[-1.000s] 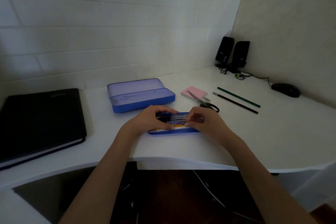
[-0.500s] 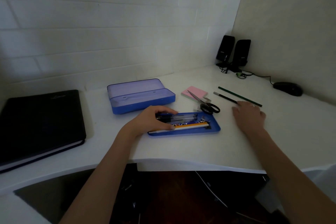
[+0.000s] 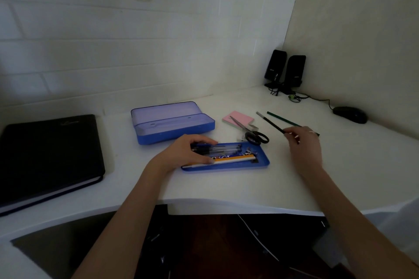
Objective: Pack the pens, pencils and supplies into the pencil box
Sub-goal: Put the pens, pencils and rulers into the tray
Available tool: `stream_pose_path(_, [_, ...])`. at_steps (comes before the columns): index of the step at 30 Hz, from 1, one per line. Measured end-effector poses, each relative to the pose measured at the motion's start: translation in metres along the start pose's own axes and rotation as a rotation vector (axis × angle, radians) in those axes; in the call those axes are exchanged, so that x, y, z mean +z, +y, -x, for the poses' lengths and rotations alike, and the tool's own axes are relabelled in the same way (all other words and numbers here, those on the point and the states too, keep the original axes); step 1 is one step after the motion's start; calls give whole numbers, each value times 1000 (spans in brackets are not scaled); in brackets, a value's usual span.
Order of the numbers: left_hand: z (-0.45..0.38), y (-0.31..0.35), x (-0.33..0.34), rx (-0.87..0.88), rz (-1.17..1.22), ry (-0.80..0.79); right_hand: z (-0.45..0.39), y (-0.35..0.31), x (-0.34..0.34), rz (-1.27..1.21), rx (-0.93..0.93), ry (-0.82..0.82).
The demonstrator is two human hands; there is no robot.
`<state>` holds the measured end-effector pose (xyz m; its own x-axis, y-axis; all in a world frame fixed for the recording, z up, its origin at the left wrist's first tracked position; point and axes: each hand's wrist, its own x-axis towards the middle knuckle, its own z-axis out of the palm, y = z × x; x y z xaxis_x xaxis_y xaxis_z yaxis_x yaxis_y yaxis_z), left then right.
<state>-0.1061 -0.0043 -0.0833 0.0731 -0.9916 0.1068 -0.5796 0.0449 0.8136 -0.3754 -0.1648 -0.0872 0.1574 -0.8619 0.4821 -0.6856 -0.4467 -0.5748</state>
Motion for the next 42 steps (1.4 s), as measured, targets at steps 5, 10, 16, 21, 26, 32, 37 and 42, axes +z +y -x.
stream_pose_path(5, [1,0,0,-2,-3,-3,37,-30,-9,-200,-271,-96])
stream_pose_path(10, [2,1,0,12,32,8,50,-51,-8,-225,-470,-343])
stream_pose_path(16, [1,-1,0,-2,11,15,50,-62,-4,-162,-475,-525])
stream_pose_path(21, [1,0,0,7,10,14,53,-71,-1,-200,-424,-567])
stream_pose_path(26, [2,2,0,6,14,13,55,-88,4,-264,-330,-622])
stream_pose_path(32, [2,1,0,31,17,22,60,-103,20,-252,-344,-674])
stream_pose_path(37, [2,2,1,37,22,29,61,-109,23,-307,-297,-721])
stream_pose_path(42, [3,3,1,34,16,29,59,-105,24,-319,-303,-673])
